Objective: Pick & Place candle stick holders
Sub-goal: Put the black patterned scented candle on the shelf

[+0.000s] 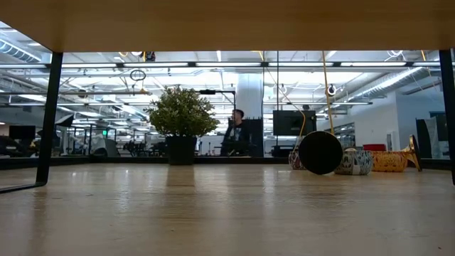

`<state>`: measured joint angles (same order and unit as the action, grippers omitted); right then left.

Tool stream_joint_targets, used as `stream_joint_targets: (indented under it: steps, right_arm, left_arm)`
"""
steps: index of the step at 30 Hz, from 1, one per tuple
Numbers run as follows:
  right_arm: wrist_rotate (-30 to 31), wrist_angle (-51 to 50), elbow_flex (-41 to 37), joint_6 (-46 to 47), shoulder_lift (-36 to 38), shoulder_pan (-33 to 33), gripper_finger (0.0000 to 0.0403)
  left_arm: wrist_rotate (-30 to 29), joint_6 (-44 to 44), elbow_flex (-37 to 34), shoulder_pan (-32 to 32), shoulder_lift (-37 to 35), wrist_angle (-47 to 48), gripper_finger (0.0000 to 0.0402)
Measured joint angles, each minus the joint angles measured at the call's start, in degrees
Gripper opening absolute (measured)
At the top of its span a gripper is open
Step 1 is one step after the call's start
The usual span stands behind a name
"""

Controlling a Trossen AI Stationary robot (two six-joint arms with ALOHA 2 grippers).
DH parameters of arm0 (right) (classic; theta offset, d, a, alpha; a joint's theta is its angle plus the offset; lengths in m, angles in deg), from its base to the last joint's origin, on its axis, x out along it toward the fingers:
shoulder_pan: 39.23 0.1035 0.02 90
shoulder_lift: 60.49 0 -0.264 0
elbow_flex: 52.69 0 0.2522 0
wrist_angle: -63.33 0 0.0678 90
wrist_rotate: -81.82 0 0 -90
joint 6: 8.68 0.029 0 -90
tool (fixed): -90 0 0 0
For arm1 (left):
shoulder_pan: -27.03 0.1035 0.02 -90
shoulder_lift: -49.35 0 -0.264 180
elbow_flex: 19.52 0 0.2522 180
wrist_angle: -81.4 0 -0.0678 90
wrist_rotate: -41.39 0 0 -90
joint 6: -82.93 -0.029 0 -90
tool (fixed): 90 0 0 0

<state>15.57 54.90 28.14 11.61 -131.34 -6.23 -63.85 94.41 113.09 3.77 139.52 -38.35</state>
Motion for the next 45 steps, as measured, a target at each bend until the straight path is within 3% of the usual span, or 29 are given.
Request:
stream_joint_targets:
  steps: [13, 25, 30, 36, 45]
  right_arm:
    - [0.3, 0.0, 0.0, 0.0, 0.0, -4.6, 0.0164]
    - [0.5, -1.0, 0.0, -0.1, 0.0, -14.0, 0.0164]
    - [0.4, -1.7, 0.0, 0.0, 0.0, -16.7, 0.0164]
    - [0.4, -4.3, 0.0, 0.0, 0.0, -18.8, 0.0164]
    - [0.2, -7.4, 0.0, 0.0, 0.0, -19.9, 0.0164]
  left_arm:
    - [13.6, -4.2, -0.5, 13.3, 0.0, 4.6, 0.0000]
    - [16.9, -8.4, -0.6, 21.2, 0.0, 8.3, 0.0000]
    - [19.6, -8.7, -3.8, 24.0, -0.2, 6.9, 0.0000]
    - [24.1, -9.0, -12.9, 26.6, -2.9, 1.9, 0.0000]
    - [29.2, 0.9, -38.9, 30.2, -12.6, -21.4, 0.0000]
